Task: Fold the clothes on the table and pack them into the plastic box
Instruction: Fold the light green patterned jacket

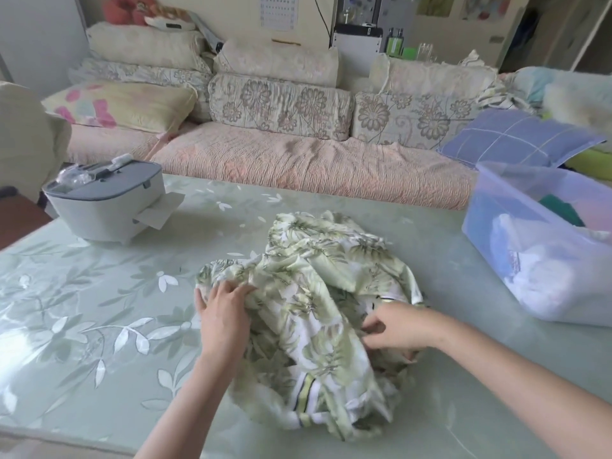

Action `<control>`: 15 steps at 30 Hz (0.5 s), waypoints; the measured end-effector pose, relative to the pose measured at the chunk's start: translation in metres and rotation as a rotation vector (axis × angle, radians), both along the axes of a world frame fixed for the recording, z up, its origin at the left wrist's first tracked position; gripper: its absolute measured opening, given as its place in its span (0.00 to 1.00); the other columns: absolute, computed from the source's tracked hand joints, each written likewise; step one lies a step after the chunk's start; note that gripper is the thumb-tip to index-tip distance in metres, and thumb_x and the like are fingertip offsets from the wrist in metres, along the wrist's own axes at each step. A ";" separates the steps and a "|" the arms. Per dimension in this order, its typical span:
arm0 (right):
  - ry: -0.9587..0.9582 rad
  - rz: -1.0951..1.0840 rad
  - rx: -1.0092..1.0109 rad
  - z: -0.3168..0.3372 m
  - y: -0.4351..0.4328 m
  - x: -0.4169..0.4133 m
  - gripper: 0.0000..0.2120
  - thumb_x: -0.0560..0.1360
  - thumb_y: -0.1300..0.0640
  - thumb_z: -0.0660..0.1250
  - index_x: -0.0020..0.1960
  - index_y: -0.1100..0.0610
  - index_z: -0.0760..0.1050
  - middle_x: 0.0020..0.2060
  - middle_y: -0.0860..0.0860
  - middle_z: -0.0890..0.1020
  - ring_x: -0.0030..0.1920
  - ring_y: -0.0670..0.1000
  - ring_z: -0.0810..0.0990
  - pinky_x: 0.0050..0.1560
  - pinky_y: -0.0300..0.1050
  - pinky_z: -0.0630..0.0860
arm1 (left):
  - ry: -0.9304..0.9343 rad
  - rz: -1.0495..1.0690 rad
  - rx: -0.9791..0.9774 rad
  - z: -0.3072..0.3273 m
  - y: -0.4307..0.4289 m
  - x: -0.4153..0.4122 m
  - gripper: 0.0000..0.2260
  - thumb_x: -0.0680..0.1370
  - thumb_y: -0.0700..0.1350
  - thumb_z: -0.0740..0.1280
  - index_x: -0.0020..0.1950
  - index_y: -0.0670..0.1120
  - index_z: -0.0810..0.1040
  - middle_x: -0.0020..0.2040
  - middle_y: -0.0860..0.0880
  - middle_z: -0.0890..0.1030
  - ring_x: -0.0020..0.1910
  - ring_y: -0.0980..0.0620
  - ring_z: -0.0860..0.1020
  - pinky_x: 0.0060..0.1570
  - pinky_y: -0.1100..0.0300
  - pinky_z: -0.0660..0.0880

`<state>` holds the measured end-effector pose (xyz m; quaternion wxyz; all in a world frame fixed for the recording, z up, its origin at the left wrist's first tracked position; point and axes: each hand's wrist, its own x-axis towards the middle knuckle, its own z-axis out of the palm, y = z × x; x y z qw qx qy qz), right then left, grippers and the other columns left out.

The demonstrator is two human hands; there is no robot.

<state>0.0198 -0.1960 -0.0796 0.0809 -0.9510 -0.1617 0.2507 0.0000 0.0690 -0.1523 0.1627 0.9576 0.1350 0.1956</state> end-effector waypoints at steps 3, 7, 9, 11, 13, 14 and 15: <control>0.148 0.034 0.136 0.020 0.009 -0.006 0.26 0.68 0.36 0.70 0.62 0.45 0.72 0.49 0.43 0.75 0.43 0.44 0.80 0.45 0.39 0.76 | -0.125 -0.023 -0.187 0.007 0.002 0.006 0.21 0.72 0.32 0.63 0.61 0.49 0.79 0.57 0.46 0.79 0.58 0.43 0.73 0.65 0.47 0.64; -0.110 0.089 0.023 0.004 0.018 -0.003 0.11 0.71 0.57 0.69 0.37 0.45 0.70 0.32 0.44 0.72 0.32 0.44 0.70 0.37 0.44 0.64 | -0.198 -0.100 -0.451 0.019 -0.008 0.006 0.26 0.71 0.29 0.60 0.64 0.51 0.76 0.61 0.47 0.75 0.62 0.45 0.70 0.63 0.47 0.67; -0.318 -0.106 0.283 0.008 0.018 0.009 0.09 0.71 0.60 0.69 0.39 0.46 0.75 0.33 0.44 0.75 0.35 0.47 0.74 0.39 0.44 0.65 | -0.202 -0.102 -0.415 0.024 -0.012 0.002 0.35 0.65 0.25 0.57 0.66 0.52 0.73 0.66 0.49 0.71 0.66 0.48 0.64 0.69 0.48 0.60; -0.503 -0.285 0.575 0.021 0.018 0.026 0.09 0.71 0.61 0.71 0.40 0.48 0.77 0.34 0.48 0.78 0.37 0.51 0.75 0.39 0.44 0.69 | -0.260 -0.176 -0.379 0.030 -0.017 -0.003 0.35 0.64 0.23 0.55 0.64 0.51 0.75 0.65 0.52 0.72 0.68 0.51 0.62 0.70 0.50 0.57; -0.663 -0.367 0.657 0.035 0.019 0.041 0.06 0.72 0.60 0.71 0.42 0.49 0.79 0.38 0.51 0.82 0.41 0.53 0.78 0.45 0.47 0.74 | -0.294 -0.290 -0.375 0.037 -0.023 -0.007 0.27 0.69 0.27 0.57 0.59 0.50 0.79 0.62 0.53 0.76 0.65 0.53 0.66 0.69 0.51 0.60; -0.729 -0.387 0.665 0.040 0.022 0.046 0.04 0.72 0.59 0.71 0.43 0.50 0.80 0.41 0.51 0.83 0.43 0.53 0.79 0.47 0.49 0.76 | -0.290 -0.334 -0.371 0.040 -0.027 -0.009 0.22 0.72 0.30 0.59 0.58 0.51 0.79 0.60 0.54 0.76 0.64 0.54 0.68 0.68 0.52 0.61; -0.780 -0.407 0.675 0.044 0.025 0.053 0.04 0.73 0.59 0.69 0.45 0.51 0.80 0.42 0.51 0.83 0.45 0.53 0.80 0.48 0.50 0.77 | -0.274 -0.363 -0.370 0.043 -0.031 -0.013 0.16 0.76 0.37 0.62 0.58 0.52 0.79 0.60 0.56 0.76 0.63 0.55 0.68 0.68 0.54 0.60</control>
